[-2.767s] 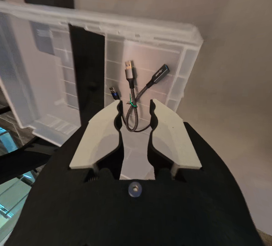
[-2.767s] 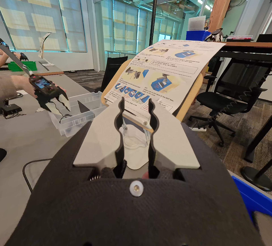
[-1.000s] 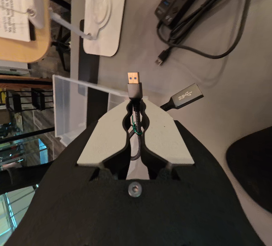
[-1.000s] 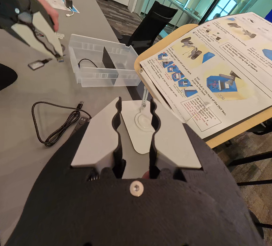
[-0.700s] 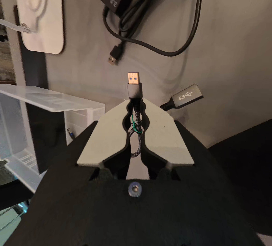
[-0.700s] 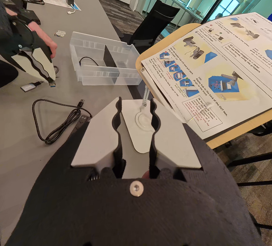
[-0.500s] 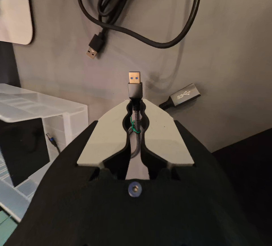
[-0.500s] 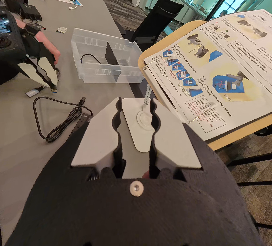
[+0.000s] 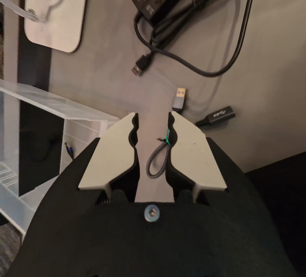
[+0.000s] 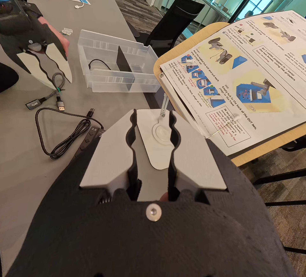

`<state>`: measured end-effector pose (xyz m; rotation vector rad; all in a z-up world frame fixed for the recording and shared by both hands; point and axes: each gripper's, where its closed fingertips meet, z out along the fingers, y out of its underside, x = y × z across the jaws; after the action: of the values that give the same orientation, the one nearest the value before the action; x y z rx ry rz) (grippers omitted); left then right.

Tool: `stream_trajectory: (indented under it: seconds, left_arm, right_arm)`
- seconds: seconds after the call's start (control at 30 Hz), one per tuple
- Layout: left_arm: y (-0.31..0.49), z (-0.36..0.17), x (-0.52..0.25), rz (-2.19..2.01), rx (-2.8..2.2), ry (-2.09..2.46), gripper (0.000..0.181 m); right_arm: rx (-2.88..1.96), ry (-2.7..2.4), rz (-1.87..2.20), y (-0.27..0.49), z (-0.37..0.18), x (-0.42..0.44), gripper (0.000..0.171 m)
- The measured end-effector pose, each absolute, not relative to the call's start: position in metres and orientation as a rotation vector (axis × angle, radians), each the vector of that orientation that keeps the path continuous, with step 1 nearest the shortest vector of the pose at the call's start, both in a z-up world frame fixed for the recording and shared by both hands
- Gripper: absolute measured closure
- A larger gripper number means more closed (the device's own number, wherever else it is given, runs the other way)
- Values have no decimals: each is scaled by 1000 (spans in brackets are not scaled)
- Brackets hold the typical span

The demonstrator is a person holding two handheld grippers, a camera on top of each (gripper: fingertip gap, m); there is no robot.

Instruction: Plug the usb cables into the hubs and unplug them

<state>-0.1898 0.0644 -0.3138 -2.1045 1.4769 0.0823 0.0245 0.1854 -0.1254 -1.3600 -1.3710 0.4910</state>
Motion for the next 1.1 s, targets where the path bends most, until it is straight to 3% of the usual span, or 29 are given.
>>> stream_trajectory:
  seconds: [0.2,0.47,0.67,0.83,1.1]
  left_arm:
    - [83,-301,-143,120,-2089,1473,143]
    - [128,-349,-112,171,-2284,1537,138]
    - [135,-360,-102,38,-2412,1572,150]
    - [154,-360,-97,145,-2339,1703,172]
    - [186,-367,-58,211,-2189,1921,175]
  right_arm:
    - [-1352,-1366,488,183,-122,27,134]
    - [-1334,-1342,495,181,-116,35,134]
    - [-1336,-1303,509,185,-113,46,134]
    - [-1330,-1294,509,184,-111,49,134]
    - [-1329,-1277,511,184,-108,55,134]
